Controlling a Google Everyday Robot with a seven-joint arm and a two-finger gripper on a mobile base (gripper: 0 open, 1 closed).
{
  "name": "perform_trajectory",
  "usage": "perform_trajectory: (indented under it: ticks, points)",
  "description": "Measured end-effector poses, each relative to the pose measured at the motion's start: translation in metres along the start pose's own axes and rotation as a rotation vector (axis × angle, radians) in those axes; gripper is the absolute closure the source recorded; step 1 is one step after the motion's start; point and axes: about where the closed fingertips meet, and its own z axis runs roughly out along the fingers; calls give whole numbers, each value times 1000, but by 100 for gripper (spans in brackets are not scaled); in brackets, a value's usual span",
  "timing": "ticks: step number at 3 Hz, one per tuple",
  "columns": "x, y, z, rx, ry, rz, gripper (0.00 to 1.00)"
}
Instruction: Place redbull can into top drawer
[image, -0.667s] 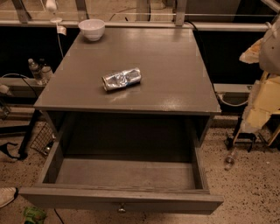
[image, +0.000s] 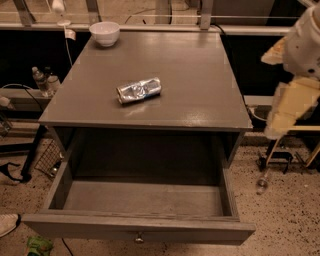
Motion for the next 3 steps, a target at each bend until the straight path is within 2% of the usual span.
perform_trajectory:
  ticks: [1, 2, 3]
  points:
    - [-38, -42, 24, 8, -43, -111, 0]
    - [-77, -75, 48, 27, -62, -175, 0]
    - [-113, -94, 75, 33, -49, -221, 0]
